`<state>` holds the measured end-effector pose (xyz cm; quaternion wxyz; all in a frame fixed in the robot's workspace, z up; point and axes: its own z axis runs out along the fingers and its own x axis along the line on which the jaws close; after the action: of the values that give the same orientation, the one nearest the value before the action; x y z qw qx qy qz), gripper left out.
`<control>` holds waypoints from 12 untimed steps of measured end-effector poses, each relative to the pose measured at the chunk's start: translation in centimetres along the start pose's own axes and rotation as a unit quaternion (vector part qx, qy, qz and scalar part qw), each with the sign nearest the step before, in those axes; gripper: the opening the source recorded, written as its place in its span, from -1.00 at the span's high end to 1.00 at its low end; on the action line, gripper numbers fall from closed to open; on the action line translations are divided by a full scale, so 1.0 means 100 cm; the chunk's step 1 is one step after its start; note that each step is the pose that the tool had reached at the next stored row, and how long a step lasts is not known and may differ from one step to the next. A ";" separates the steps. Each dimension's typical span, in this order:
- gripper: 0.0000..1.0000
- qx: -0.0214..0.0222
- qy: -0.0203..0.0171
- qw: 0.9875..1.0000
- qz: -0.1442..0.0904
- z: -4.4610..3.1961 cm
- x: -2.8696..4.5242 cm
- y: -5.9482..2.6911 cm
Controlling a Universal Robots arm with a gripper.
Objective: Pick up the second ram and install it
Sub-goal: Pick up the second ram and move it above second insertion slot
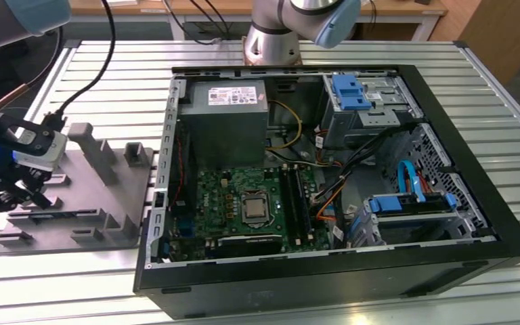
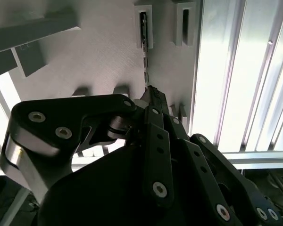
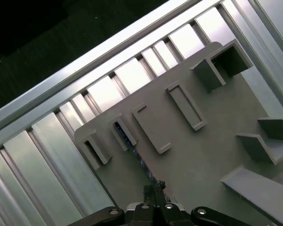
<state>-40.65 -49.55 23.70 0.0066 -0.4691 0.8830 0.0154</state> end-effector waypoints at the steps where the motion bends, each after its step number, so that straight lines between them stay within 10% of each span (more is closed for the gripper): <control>1: 0.80 0.000 0.000 1.000 -0.005 0.0000 0.0000 0.0000; 12: 0.80 -0.002 0.001 0.998 -0.057 0.0000 0.0000 0.0000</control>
<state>-40.65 -49.55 23.70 0.0057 -0.5189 0.8547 0.0158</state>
